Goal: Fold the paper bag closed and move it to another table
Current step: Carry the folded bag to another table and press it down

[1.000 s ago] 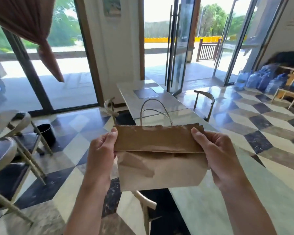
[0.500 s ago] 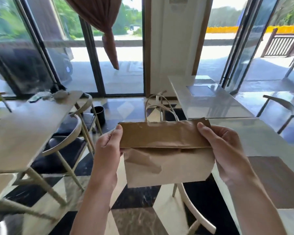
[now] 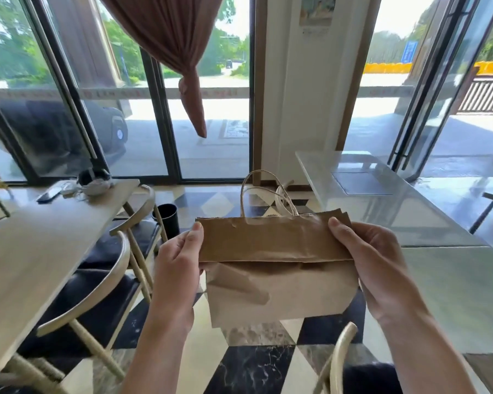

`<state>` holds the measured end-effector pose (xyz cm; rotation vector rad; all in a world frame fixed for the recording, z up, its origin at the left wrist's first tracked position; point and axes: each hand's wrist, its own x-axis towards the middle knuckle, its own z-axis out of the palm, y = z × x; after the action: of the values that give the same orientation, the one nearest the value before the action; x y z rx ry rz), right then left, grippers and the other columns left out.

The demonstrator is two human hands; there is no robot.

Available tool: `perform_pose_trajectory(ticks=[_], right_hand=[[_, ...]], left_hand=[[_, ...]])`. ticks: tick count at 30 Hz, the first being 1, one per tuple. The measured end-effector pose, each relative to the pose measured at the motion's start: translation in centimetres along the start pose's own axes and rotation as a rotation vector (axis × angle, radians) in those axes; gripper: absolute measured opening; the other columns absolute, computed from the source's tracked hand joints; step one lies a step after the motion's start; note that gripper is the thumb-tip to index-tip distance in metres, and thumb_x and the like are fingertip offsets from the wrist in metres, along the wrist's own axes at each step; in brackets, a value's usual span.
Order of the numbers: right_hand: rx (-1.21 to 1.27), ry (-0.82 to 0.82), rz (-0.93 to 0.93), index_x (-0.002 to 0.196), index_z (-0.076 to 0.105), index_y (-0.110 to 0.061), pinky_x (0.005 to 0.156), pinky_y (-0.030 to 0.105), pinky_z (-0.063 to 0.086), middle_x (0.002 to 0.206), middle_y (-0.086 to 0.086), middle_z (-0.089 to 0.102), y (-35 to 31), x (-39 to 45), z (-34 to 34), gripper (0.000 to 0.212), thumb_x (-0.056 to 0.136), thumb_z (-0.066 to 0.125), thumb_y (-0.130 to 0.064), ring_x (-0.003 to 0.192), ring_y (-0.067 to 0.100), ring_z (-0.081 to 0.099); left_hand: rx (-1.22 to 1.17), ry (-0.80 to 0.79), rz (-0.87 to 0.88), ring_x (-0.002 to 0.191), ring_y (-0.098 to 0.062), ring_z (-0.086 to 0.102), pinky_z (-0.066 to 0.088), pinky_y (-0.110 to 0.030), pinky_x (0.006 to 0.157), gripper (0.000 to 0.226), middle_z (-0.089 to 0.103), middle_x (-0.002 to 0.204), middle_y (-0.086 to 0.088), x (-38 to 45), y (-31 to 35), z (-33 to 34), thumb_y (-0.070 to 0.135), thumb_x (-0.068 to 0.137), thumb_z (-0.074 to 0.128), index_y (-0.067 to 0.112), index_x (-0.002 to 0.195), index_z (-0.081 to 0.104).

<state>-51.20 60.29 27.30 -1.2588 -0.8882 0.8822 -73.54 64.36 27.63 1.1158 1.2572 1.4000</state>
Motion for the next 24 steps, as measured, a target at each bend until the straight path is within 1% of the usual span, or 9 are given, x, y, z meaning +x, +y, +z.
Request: perform_pose_trajectory(ticks=[3,5,8,12,15,19,20,22,24], right_hand=[[-0.019,-0.007,0.009,0.072,0.078,-0.009,0.044,0.023,0.045,0.063,0.007,0.065,0.0,4.7,2.0,0.033,0.095,0.061,-0.025,0.053,0.015,0.057],[-0.005,-0.01,0.011,0.071,0.077,-0.01,0.047,0.024,0.044,0.061,0.005,0.064,0.1,7.6,3.1,0.034,0.096,0.06,-0.025,0.053,0.015,0.056],[0.012,0.011,0.024,0.076,0.073,-0.001,0.05,0.026,0.042,0.066,0.012,0.061,0.6,12.0,4.5,0.035,0.095,0.061,-0.026,0.057,0.021,0.054],[0.047,0.053,0.032,0.081,0.068,0.01,0.042,0.022,0.043,0.069,0.015,0.058,1.6,17.6,6.2,0.037,0.096,0.06,-0.023,0.051,0.017,0.054],[0.042,0.086,0.04,0.08,0.067,0.01,0.039,0.021,0.043,0.07,0.016,0.057,2.3,21.8,8.1,0.037,0.095,0.061,-0.023,0.048,0.017,0.054],[-0.011,0.14,0.048,0.08,0.072,0.002,0.042,0.026,0.047,0.067,0.014,0.063,2.9,27.7,11.5,0.034,0.095,0.062,-0.027,0.051,0.019,0.058],[-0.019,0.146,0.047,0.08,0.074,-0.001,0.044,0.026,0.047,0.065,0.012,0.064,3.0,29.1,12.3,0.033,0.095,0.062,-0.029,0.052,0.02,0.058],[-0.033,0.155,0.028,0.081,0.074,-0.003,0.047,0.026,0.046,0.062,0.007,0.064,3.1,31.9,13.8,0.033,0.094,0.063,-0.032,0.052,0.019,0.057],[-0.044,0.173,0.026,0.081,0.075,-0.005,0.044,0.026,0.046,0.061,0.004,0.066,3.2,34.8,15.2,0.032,0.094,0.062,-0.032,0.051,0.017,0.058]], left_hand=[[0.005,0.004,0.003,0.057,0.0,0.062,0.043,-0.025,0.061,0.034,0.066,0.054,0.017,5.0,0.4,1.2,0.031,0.097,0.048,0.02,0.073,0.068],[0.01,0.005,0.019,0.054,0.004,0.061,0.043,-0.026,0.062,0.034,0.067,0.055,0.019,8.1,0.6,2.0,0.031,0.098,0.048,0.021,0.071,0.068],[0.026,-0.009,0.023,0.055,0.004,0.06,0.042,-0.027,0.062,0.036,0.065,0.053,0.02,12.7,0.2,3.4,0.032,0.097,0.049,0.021,0.069,0.068],[-0.009,-0.044,-0.001,0.046,0.002,0.055,0.042,-0.022,0.052,0.044,0.06,0.047,0.015,19.4,-1.0,5.1,0.028,0.098,0.05,0.018,0.058,0.066],[-0.012,-0.088,0.004,0.054,-0.007,0.056,0.043,-0.022,0.055,0.04,0.059,0.053,0.007,24.6,-1.7,6.1,0.031,0.097,0.05,0.011,0.065,0.061],[-0.012,-0.147,-0.002,0.055,0.006,0.058,0.046,-0.025,0.063,0.035,0.065,0.056,0.015,32.1,-2.1,6.9,0.032,0.098,0.048,0.017,0.073,0.068],[-0.01,-0.163,-0.003,0.057,0.004,0.059,0.047,-0.023,0.062,0.036,0.067,0.059,0.013,33.9,-2.2,7.0,0.033,0.098,0.048,0.016,0.074,0.069],[-0.019,-0.185,-0.004,0.066,-0.009,0.061,0.047,-0.02,0.058,0.037,0.067,0.068,0.001,37.6,-2.3,7.4,0.034,0.098,0.047,0.011,0.076,0.067],[-0.01,-0.187,-0.002,0.07,-0.02,0.053,0.045,-0.021,0.055,0.037,0.059,0.075,-0.008,41.2,-2.4,8.0,0.035,0.098,0.047,0.007,0.082,0.065]])
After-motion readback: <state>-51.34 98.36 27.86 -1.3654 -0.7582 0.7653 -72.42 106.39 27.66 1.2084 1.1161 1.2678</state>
